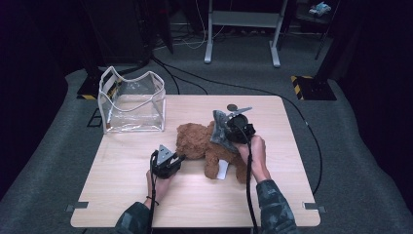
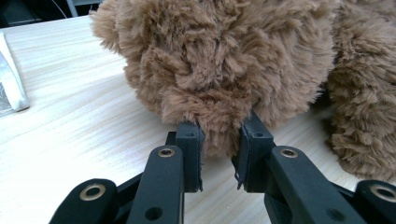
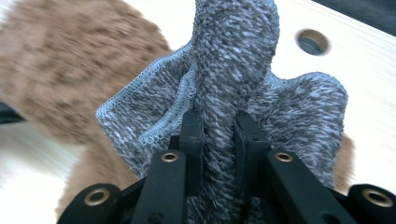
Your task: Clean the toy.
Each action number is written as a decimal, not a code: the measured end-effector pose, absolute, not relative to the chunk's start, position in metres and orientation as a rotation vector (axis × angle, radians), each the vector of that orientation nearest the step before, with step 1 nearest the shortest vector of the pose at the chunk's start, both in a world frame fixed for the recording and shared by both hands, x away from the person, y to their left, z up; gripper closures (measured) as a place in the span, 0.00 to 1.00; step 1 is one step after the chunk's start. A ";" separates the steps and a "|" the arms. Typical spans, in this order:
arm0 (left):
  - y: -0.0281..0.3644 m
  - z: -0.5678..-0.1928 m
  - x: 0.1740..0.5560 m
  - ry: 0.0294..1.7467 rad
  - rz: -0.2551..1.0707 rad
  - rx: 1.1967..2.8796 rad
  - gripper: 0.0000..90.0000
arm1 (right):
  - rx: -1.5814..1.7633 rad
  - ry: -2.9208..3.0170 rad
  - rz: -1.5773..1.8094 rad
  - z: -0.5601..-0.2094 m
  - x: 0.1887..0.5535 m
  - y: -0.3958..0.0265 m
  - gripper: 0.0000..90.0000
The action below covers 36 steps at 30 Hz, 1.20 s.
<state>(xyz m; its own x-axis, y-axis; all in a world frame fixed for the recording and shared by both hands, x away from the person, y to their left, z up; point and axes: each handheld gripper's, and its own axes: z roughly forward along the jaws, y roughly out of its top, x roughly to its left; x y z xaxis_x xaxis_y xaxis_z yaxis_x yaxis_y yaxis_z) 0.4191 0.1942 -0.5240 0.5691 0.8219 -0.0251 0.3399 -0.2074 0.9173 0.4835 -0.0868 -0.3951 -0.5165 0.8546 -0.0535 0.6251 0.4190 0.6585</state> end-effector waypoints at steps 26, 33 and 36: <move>0.194 -0.524 0.419 0.959 0.586 1.793 0.82 | 1.116 2.384 1.002 -0.359 0.491 -0.022 0.85; 0.194 -0.524 0.419 0.957 0.593 1.795 0.82 | 1.060 2.442 1.004 -0.365 0.492 0.015 0.85; 0.194 -0.524 0.419 0.954 0.597 1.800 0.82 | 1.058 2.466 0.972 -0.374 0.493 0.023 0.85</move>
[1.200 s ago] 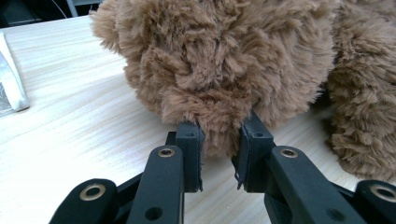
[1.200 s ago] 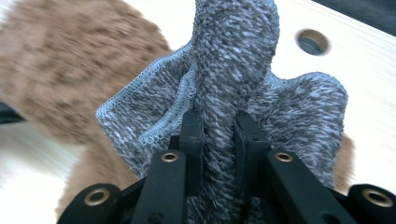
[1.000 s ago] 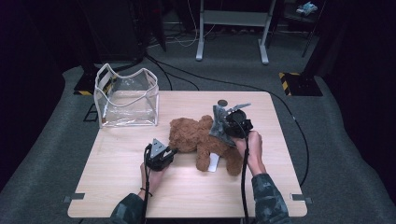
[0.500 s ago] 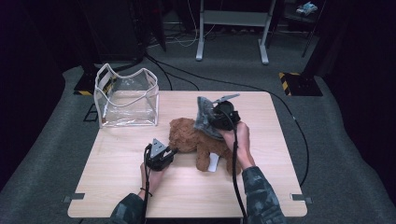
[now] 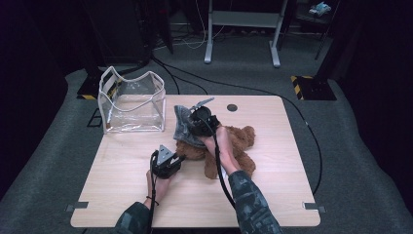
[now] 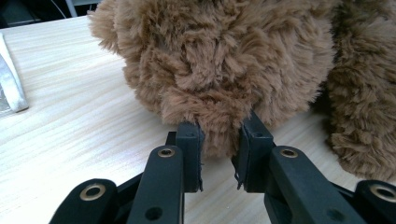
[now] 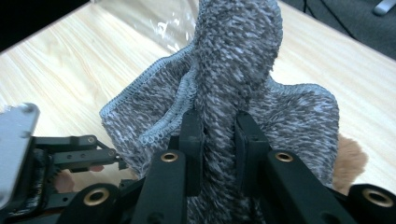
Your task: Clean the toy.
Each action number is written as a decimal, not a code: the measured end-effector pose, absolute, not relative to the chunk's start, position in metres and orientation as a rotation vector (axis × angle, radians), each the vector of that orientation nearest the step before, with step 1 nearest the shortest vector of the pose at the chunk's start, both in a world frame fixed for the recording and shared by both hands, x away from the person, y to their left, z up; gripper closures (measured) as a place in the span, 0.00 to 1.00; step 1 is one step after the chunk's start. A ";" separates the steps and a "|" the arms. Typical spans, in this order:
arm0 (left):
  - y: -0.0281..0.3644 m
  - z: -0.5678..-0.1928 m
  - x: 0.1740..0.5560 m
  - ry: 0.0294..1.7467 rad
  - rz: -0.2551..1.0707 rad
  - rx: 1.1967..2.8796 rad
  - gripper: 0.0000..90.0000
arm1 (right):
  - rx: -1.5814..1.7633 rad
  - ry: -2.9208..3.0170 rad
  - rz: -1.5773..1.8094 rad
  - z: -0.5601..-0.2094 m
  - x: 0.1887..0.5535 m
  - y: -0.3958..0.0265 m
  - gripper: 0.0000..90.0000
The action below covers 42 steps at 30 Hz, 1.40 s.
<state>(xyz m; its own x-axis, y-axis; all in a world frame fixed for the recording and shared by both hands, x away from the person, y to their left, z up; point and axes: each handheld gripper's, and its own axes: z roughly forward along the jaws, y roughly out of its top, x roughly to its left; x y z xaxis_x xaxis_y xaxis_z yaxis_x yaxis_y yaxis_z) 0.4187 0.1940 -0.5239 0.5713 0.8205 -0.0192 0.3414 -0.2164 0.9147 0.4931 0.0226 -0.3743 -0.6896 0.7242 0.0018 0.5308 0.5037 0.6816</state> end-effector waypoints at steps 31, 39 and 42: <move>0.194 -0.523 0.418 0.947 0.594 1.815 0.82 | 1.363 2.272 0.851 -0.398 0.501 -0.106 0.85; 0.193 -0.524 0.418 0.946 0.602 1.811 0.82 | 1.475 2.184 0.823 -0.407 0.506 -0.133 0.85; 0.193 -0.524 0.418 0.948 0.602 1.810 0.82 | 1.510 2.155 0.782 -0.414 0.511 -0.143 0.85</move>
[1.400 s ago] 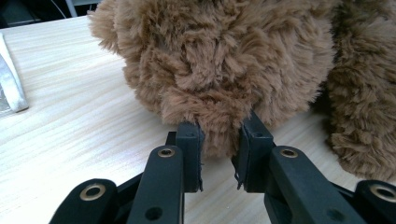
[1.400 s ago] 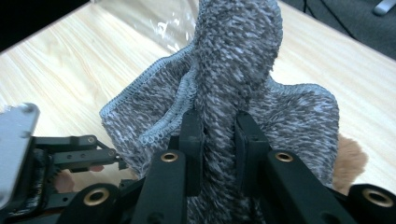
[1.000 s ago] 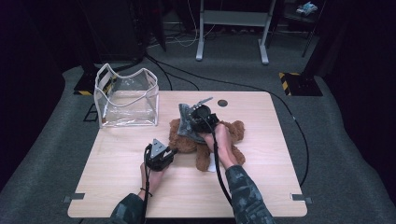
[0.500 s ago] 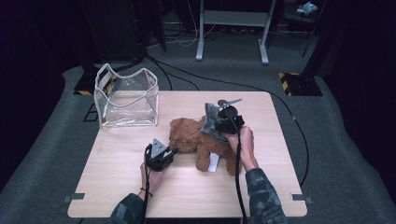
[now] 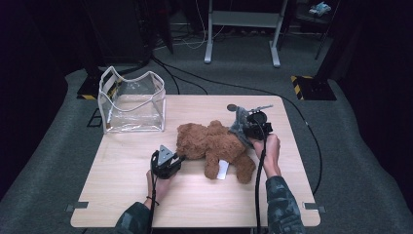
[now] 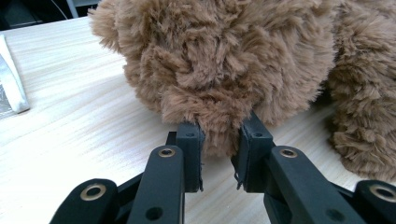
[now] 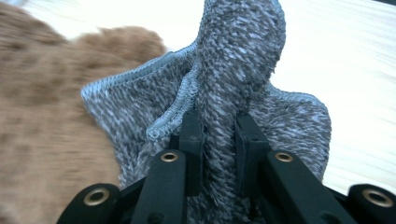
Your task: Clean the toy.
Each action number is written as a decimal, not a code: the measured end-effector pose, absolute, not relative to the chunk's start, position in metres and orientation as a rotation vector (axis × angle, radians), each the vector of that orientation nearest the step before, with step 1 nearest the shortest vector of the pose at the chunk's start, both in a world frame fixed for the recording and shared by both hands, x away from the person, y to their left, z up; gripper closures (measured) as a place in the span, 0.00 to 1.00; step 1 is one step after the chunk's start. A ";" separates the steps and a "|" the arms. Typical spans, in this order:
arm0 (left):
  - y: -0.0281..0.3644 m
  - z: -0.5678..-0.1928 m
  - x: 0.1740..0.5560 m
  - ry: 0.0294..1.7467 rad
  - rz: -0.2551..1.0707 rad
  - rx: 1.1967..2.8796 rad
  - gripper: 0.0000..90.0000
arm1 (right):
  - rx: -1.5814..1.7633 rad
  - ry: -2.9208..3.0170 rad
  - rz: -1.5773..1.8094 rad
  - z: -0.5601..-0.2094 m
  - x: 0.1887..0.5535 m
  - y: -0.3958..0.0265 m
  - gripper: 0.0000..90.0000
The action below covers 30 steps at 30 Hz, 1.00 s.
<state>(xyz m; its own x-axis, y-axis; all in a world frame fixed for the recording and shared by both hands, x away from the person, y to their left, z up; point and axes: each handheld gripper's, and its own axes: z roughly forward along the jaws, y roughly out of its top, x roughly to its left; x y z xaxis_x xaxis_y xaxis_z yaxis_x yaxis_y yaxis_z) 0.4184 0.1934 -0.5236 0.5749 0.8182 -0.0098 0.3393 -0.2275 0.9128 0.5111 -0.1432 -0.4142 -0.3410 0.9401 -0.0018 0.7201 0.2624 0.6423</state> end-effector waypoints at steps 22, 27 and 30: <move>0.193 -0.524 0.419 0.952 0.607 1.804 0.82 | 1.599 2.110 0.869 -0.410 0.512 -0.166 0.85; 0.193 -0.524 0.419 0.951 0.607 1.805 0.82 | 1.599 2.166 0.862 -0.419 0.517 -0.154 0.85; 0.193 -0.524 0.419 0.951 0.607 1.805 0.82 | 1.634 2.180 0.890 -0.428 0.519 -0.156 0.85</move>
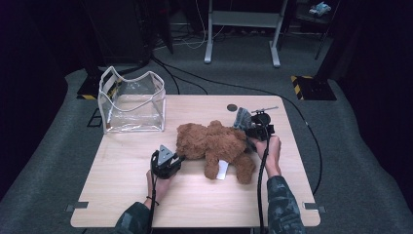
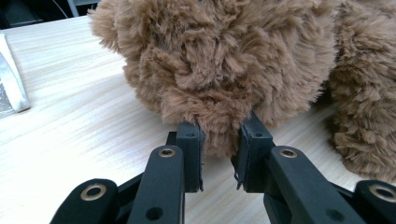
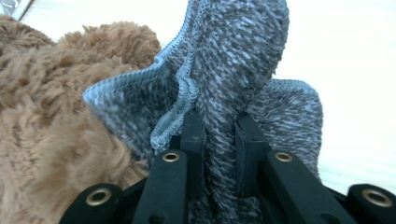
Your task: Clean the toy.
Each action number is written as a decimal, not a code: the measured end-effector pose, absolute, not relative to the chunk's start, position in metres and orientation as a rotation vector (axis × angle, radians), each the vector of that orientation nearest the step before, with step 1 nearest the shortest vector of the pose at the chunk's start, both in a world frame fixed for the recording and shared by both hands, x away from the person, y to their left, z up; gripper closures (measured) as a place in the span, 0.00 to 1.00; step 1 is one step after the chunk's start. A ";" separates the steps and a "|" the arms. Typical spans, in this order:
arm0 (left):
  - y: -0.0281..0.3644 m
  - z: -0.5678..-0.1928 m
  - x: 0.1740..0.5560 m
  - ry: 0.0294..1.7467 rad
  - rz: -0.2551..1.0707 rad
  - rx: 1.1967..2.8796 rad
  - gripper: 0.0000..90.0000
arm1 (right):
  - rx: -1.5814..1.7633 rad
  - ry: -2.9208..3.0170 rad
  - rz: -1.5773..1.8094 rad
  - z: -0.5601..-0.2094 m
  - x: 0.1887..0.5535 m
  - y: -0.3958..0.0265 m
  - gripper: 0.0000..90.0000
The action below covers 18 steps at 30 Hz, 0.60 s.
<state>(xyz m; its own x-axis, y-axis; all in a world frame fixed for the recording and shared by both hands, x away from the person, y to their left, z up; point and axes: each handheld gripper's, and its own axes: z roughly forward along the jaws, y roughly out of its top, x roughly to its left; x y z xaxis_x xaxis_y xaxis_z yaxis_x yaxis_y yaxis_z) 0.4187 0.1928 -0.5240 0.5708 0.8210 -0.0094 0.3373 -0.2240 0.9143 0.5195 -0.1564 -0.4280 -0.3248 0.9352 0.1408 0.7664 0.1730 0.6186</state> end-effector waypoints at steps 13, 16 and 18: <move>0.193 -0.524 0.419 0.952 0.609 1.809 0.82 | 1.678 2.178 0.742 -0.460 0.521 -0.170 0.86; 0.193 -0.524 0.419 0.952 0.608 1.810 0.82 | 1.698 2.150 0.632 -0.459 0.522 -0.176 0.86; 0.193 -0.524 0.419 0.951 0.607 1.808 0.82 | 1.720 2.133 0.590 -0.460 0.522 -0.186 0.86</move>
